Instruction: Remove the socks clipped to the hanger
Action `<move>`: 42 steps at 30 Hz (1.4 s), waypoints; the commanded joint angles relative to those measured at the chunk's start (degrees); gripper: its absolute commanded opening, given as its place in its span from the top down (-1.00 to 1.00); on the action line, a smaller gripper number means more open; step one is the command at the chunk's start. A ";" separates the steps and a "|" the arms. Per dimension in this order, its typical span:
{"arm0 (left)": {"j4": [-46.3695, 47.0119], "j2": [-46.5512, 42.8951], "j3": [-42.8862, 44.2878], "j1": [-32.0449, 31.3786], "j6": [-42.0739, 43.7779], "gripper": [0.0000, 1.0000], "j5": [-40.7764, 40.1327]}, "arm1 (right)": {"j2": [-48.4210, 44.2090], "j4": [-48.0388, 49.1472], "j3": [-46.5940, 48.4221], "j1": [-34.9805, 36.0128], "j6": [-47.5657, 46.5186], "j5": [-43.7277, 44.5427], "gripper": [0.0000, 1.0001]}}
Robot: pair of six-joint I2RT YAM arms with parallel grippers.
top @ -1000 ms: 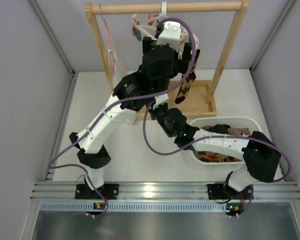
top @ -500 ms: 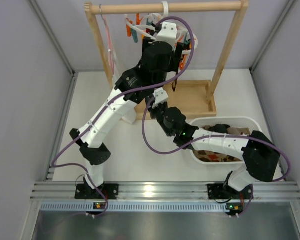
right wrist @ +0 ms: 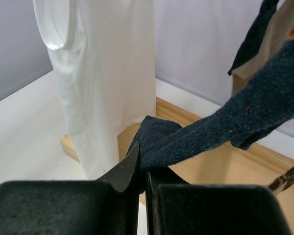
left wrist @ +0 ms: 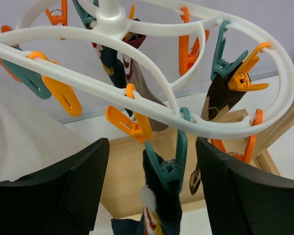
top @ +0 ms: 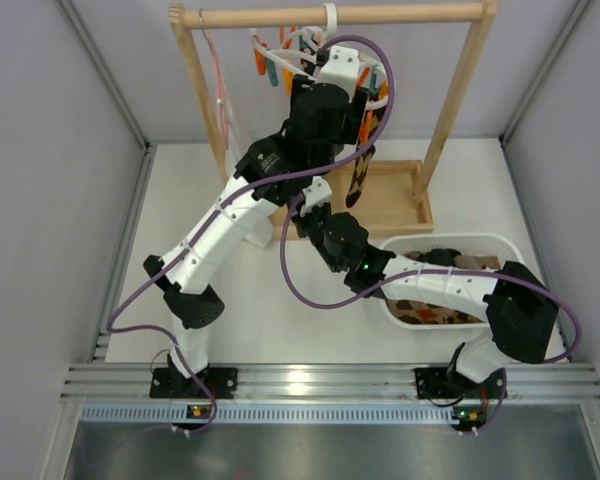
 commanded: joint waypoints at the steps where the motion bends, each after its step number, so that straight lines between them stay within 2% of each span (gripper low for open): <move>1: 1.77 1.03 1.92 -0.04 1.39 -0.47 -0.41 | 0.98 -0.96 3.62 1.58 -0.20 -0.89 1.00; 5: 1.77 1.47 1.92 -0.04 1.39 -0.32 -0.41 | 1.42 -1.13 3.80 1.84 -0.29 -0.98 1.00; 10: 1.86 2.00 2.89 0.05 1.39 0.02 -1.20 | 1.25 -1.13 3.36 2.11 -0.29 -0.80 1.00; 13: 1.95 2.26 3.33 0.05 2.88 0.33 -1.29 | 1.25 -0.96 2.83 2.11 -0.29 -0.63 1.00; 14: 2.04 2.26 3.33 0.13 2.88 0.53 -1.29 | 1.16 -0.87 2.48 2.19 -0.21 -0.54 1.00; 16: 1.86 2.35 3.42 0.40 2.79 0.65 -1.37 | 0.63 0.61 0.73 2.11 0.06 -0.54 1.00; 21: 1.86 2.09 2.36 0.75 2.44 0.68 -0.94 | -3.22 3.44 -6.99 2.11 2.87 0.95 1.00; 24: 1.86 0.77 0.00 0.75 2.09 0.53 0.29 | -9.11 -0.06 -11.56 2.11 5.94 2.79 1.00; 25: 1.95 0.07 -0.97 0.75 -0.17 0.33 0.38 | -11.30 -2.34 -12.72 2.11 9.34 3.41 1.00; 27: 1.86 -2.39 -3.34 0.92 -1.51 0.16 1.17 | -19.29 -12.26 -15.52 2.11 11.83 3.42 1.00; 28: 1.95 -3.44 -6.14 1.01 -3.17 -0.01 1.61 | -22.28 -15.78 -16.24 2.11 14.01 2.72 1.00; 29: 1.86 -5.36 -7.38 1.36 -3.97 -0.09 2.14 | -28.05 -19.99 -16.68 2.11 14.73 1.93 1.00; 31: 1.86 -7.05 -10.54 1.54 -5.72 -0.21 2.75 | -33.18 -31.67 -17.12 2.11 17.71 2.79 1.00; 32: 1.95 -7.84 -11.34 1.63 -6.17 -0.42 3.11 | -37.47 -35.46 -16.95 2.02 18.42 4.97 1.00; 34: 1.95 -9.86 -13.10 1.63 -7.58 -0.53 4.16 | -41.28 -44.61 -16.60 1.67 20.52 6.57 1.00; 35: 1.86 -10.39 -14.76 1.63 -7.93 -0.96 4.60 | -43.82 -47.60 -16.25 1.41 21.32 7.88 1.00; 40: 1.95 -16.09 -21.62 1.63 -12.05 -0.97 6.97 | -44.55 -72.87 -9.75 -1.84 30.35 14.65 1.00; 42: 2.04 -18.90 -27.57 1.54 -14.94 -0.97 9.25 | -42.36 -77.58 -6.94 -3.68 32.66 15.98 1.00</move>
